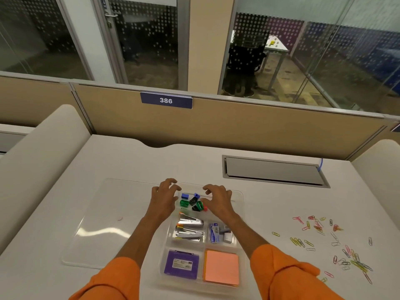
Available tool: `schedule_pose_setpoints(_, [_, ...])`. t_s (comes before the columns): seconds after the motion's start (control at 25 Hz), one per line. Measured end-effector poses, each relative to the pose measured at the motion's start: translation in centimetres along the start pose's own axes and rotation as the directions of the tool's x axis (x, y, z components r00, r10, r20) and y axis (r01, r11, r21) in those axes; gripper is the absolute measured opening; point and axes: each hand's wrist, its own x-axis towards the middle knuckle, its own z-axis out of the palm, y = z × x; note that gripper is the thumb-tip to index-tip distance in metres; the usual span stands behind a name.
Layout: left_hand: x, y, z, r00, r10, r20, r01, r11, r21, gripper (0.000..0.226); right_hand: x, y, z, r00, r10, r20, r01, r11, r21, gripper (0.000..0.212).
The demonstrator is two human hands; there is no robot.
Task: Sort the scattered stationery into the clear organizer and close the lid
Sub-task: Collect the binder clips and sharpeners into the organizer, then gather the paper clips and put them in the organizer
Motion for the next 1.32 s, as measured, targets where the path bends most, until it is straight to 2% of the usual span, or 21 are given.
schedule_pose_setpoints(0.24, [1.0,3.3,0.0,1.0,-0.026,-0.014,0.025,0.997,-0.076,0.041,-1.3,2.2,-2.8,0.999,-0.053,-0.013,0.051,0.994,-0.098,0.046])
schedule_pose_setpoints(0.4, [1.5,6.8,2.0,0.999,0.02,0.045,-0.015,0.993,-0.115,0.048,-3.6,4.8,-5.6,0.998,-0.021,-0.062,0.017,0.997,-0.073,0.047])
schedule_pose_setpoints(0.68, [1.6,15.7,5.9,0.973,0.207,0.098,-0.193,0.972,-0.137,0.045,-8.9,13.2,-11.1,0.973,0.137,-0.187,-0.152,0.986,-0.067,0.047])
schedule_pose_setpoints(0.96, [0.5,24.7,10.2,0.903,0.4,0.157,-0.381,0.914,-0.137,0.045,-15.6,22.6,-15.4,0.907,0.305,-0.289,-0.314,0.949,0.015,0.045])
schedule_pose_setpoints(1.32, [-1.5,33.4,15.1,0.852,0.446,0.276,-0.415,0.895,-0.166,0.048,-22.9,31.8,-19.7,0.825,0.445,-0.349,-0.436,0.893,0.11,0.046])
